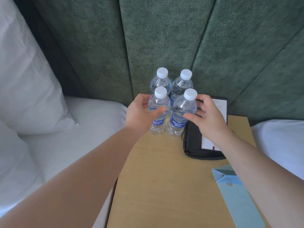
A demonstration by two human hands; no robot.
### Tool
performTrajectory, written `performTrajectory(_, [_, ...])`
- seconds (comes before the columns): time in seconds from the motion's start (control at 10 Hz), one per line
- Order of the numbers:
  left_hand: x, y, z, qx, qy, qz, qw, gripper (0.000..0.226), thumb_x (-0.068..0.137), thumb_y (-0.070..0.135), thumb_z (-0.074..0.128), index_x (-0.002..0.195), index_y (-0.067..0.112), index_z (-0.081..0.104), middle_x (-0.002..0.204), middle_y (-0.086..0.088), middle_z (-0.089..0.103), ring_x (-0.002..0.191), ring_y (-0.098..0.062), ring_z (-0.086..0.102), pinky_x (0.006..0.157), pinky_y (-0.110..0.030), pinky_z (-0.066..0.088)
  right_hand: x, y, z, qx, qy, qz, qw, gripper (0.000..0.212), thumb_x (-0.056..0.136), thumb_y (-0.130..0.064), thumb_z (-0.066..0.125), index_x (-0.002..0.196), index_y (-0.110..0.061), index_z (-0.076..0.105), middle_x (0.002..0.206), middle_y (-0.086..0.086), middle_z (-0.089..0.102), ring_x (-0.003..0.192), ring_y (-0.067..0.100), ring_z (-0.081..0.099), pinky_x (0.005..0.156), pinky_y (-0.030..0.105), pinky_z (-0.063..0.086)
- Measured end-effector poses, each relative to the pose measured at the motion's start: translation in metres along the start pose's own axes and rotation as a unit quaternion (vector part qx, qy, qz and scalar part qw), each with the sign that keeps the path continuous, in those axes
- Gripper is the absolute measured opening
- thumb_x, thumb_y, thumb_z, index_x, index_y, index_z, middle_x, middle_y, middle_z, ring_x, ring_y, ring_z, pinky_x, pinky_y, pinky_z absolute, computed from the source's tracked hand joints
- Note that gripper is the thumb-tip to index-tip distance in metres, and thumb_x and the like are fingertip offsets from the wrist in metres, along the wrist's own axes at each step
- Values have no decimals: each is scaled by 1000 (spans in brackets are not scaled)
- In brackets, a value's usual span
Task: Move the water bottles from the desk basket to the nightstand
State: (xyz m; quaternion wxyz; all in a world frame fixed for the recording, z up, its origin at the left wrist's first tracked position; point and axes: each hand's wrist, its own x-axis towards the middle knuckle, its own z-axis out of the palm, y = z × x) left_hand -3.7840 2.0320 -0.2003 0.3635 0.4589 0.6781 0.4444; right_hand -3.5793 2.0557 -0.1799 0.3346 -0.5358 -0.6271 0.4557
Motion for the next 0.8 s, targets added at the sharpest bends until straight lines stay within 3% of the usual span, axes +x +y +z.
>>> performTrajectory(0.1, [3, 0, 3, -12, -1, 1, 1000, 53, 68, 35, 86, 113, 24, 60, 110, 17, 65, 105, 1, 59, 89, -21, 48, 4, 1, 0, -11, 22, -7, 1000, 49, 84, -10, 69, 124, -28, 47, 119, -13, 60, 107, 8, 61, 87, 21, 44])
performTrajectory(0.3, [7, -3, 11, -28, 0, 13, 1000, 44, 71, 31, 84, 106, 34, 57, 102, 26, 64, 101, 12, 57, 82, -11, 44, 4, 4, 7, -1, 32, -24, 999, 47, 85, -6, 67, 122, -28, 48, 117, -20, 59, 109, 5, 60, 93, 23, 44])
performTrajectory(0.4, [4, -7, 13, -36, 3, 12, 999, 46, 72, 32, 83, 108, 37, 55, 108, 26, 62, 110, 4, 57, 92, -19, 46, 3, 6, 9, -2, 38, -24, 999, 46, 84, -6, 68, 118, -31, 47, 110, -28, 57, 106, 0, 60, 83, 10, 44])
performTrajectory(0.5, [0, -9, 16, -29, 12, 12, 999, 49, 75, 36, 80, 115, 38, 51, 116, 23, 60, 115, 2, 54, 95, -21, 43, 3, 8, 10, 0, 37, -31, 999, 46, 84, -6, 67, 117, -31, 47, 110, -26, 58, 106, -2, 59, 82, 6, 45])
performTrajectory(0.6, [-6, -6, 20, 13, 8, 11, 1000, 56, 81, 44, 72, 129, 37, 45, 104, 29, 54, 97, 26, 46, 72, 2, 35, 3, 7, 10, -5, 27, -18, 999, 48, 85, -8, 68, 123, -28, 46, 122, -13, 60, 116, 3, 56, 101, 27, 44])
performTrajectory(0.7, [-10, -1, 18, 64, 4, 25, 998, 65, 85, 46, 66, 141, 28, 38, 109, 26, 57, 101, 14, 52, 71, 1, 34, -4, 3, 7, -21, 18, 2, 1000, 60, 84, -16, 70, 135, -26, 41, 134, -10, 53, 124, 6, 49, 109, 36, 37])
performTrajectory(0.8, [-16, 13, 6, 123, -7, -9, 992, 85, 84, 53, 62, 152, 20, 22, 148, 4, 44, 135, -16, 41, 93, -19, 27, -14, -8, -1, -40, 26, 42, 998, 80, 84, -29, 70, 149, -27, 24, 152, -7, 34, 136, 7, 34, 114, 34, 28])
